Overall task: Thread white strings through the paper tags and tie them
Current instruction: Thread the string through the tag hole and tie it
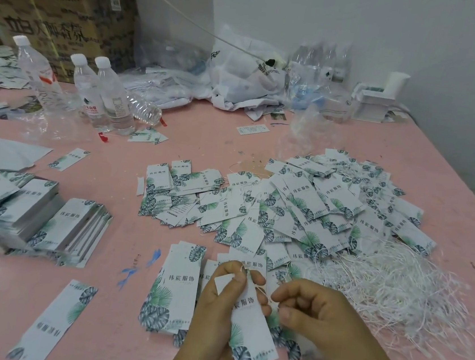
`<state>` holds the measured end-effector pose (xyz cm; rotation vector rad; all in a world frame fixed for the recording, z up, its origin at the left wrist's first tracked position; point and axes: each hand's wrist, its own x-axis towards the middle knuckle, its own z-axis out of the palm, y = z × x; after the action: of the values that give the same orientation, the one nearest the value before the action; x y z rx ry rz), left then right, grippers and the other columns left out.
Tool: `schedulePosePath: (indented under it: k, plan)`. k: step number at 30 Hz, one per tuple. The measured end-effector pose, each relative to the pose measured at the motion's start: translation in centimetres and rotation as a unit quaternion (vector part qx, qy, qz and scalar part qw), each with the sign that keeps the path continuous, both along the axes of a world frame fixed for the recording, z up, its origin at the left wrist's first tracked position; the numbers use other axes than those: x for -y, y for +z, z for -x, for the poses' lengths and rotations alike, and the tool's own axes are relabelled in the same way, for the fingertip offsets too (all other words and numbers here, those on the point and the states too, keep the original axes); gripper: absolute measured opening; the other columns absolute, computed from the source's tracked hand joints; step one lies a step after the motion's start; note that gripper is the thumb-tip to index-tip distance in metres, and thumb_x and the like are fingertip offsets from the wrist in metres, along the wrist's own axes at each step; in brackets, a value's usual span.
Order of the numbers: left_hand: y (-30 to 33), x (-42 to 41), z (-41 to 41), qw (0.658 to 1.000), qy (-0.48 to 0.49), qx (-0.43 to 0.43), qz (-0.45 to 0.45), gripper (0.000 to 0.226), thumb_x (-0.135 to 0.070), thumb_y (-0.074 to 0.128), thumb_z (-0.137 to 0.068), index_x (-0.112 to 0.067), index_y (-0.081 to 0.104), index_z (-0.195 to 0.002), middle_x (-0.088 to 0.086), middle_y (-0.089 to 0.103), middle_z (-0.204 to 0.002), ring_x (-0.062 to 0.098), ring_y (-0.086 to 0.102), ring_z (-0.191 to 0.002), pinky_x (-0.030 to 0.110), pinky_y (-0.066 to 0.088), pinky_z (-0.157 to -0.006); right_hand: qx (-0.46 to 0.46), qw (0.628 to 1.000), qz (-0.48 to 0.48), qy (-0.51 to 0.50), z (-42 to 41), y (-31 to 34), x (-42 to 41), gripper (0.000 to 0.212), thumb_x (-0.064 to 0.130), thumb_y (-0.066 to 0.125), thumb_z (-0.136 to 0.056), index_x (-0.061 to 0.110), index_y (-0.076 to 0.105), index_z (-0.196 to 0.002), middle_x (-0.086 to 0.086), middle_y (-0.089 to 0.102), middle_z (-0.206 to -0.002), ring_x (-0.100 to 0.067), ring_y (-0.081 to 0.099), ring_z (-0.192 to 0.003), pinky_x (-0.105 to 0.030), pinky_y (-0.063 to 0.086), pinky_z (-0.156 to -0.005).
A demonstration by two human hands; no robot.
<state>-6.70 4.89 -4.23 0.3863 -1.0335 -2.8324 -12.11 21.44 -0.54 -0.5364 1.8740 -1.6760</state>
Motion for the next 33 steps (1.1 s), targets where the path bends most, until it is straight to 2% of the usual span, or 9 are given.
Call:
schedulePosePath:
  k: [4, 9, 14, 22, 24, 26, 28, 30, 33]
  plan:
    - [-0.1, 0.0, 0.2, 0.999, 0.032, 0.015, -0.022, 0.009, -0.014, 0.063, -0.091, -0.011, 0.056, -0.086, 0.018, 0.063, -0.086, 0.026, 0.059, -0.062, 0.036, 0.054, -0.058, 0.083, 0.990, 0.110, -0.023, 0.7, 0.2, -0.9, 0.017, 0.015, 0.075, -0.075, 0.015, 0.072, -0.092, -0.011, 0.063, -0.066, -0.018, 0.059, -0.061, -0.024, 0.050, -0.059]
    - [-0.2, 0.1, 0.4, 0.996, 0.064, 0.053, -0.041, 0.009, -0.017, 0.064, -0.087, -0.013, 0.056, -0.086, 0.020, 0.060, -0.079, 0.027, 0.058, -0.060, 0.035, 0.053, -0.056, 0.245, 0.932, 0.259, -0.065, 1.4, 0.2, -1.6, 0.041, 0.017, 0.095, -0.048, 0.002, 0.072, -0.079, -0.012, 0.055, -0.055, -0.017, 0.050, -0.048, -0.027, 0.042, -0.050]
    - [-0.2, 0.1, 0.5, 0.993, 0.083, 0.067, -0.046, 0.005, -0.015, 0.064, -0.086, -0.012, 0.060, -0.084, 0.019, 0.063, -0.083, 0.027, 0.060, -0.061, 0.036, 0.054, -0.056, 0.288, 0.894, 0.335, -0.079, 1.9, 0.3, -2.0, 0.038, 0.009, 0.093, -0.047, 0.004, 0.075, -0.080, -0.010, 0.063, -0.062, -0.016, 0.058, -0.051, -0.028, 0.053, -0.052]
    - [0.0, -0.2, 0.4, 0.997, 0.053, 0.058, -0.015, 0.010, -0.013, 0.064, -0.087, -0.010, 0.060, -0.078, 0.021, 0.063, -0.082, 0.027, 0.059, -0.060, 0.037, 0.054, -0.058, 0.244, 0.896, 0.336, -0.160, 2.0, 0.5, -1.5, 0.047, 0.014, 0.100, -0.035, 0.008, 0.074, -0.074, -0.009, 0.064, -0.067, -0.015, 0.062, -0.057, -0.025, 0.055, -0.054]
    - [0.2, -0.3, 0.3, 0.998, 0.038, 0.051, -0.023, 0.009, -0.010, 0.061, -0.090, -0.009, 0.059, -0.081, 0.022, 0.062, -0.082, 0.027, 0.057, -0.060, 0.036, 0.053, -0.057, 0.213, 0.896, 0.348, -0.175, 2.2, 0.7, -1.5, 0.035, 0.017, 0.095, -0.049, 0.012, 0.072, -0.074, -0.007, 0.065, -0.077, -0.017, 0.065, -0.071, -0.027, 0.056, -0.061]
    - [0.5, -0.4, 0.2, 0.997, 0.026, 0.049, -0.045, 0.005, -0.009, 0.058, -0.087, -0.005, 0.060, -0.089, 0.025, 0.062, -0.083, 0.028, 0.057, -0.059, 0.036, 0.052, -0.054, 0.189, 0.884, 0.377, -0.199, 2.5, 0.9, -1.7, 0.003, 0.014, 0.071, -0.076, 0.017, 0.071, -0.077, -0.004, 0.067, -0.087, -0.017, 0.067, -0.085, -0.028, 0.058, -0.073]
    - [0.8, -0.5, 0.2, 0.996, 0.015, 0.054, -0.075, 0.026, -0.009, 0.055, -0.078, -0.001, 0.061, -0.101, 0.028, 0.063, -0.085, 0.030, 0.057, -0.060, 0.036, 0.050, -0.053, 0.158, 0.877, 0.388, -0.237, 2.9, 1.0, -2.3, 0.023, 0.013, 0.051, -0.084, 0.021, 0.071, -0.077, 0.000, 0.066, -0.081, -0.014, 0.067, -0.079, -0.025, 0.057, -0.076]
    - [0.8, -0.6, 0.1, 0.996, 0.017, 0.054, -0.073, 0.041, -0.004, 0.052, -0.073, 0.003, 0.057, -0.113, 0.034, 0.064, -0.089, 0.032, 0.059, -0.062, 0.037, 0.052, -0.054, 0.135, 0.878, 0.370, -0.272, 3.0, 1.2, -2.5, 0.025, 0.013, 0.050, -0.083, 0.021, 0.072, -0.076, 0.003, 0.063, -0.071, -0.010, 0.062, -0.065, -0.022, 0.056, -0.068]
    - [0.2, -0.9, 0.0, 0.998, 0.002, 0.065, 0.002, 0.034, 0.000, 0.037, -0.089, 0.005, 0.057, -0.116, 0.035, 0.068, -0.101, 0.037, 0.068, -0.076, 0.039, 0.058, -0.061, 0.124, 0.893, 0.332, -0.276, 2.7, 0.9, -2.2, 0.023, 0.008, 0.053, -0.081, 0.015, 0.075, -0.080, -0.001, 0.063, -0.070, -0.009, 0.059, -0.061, -0.019, 0.054, -0.061]
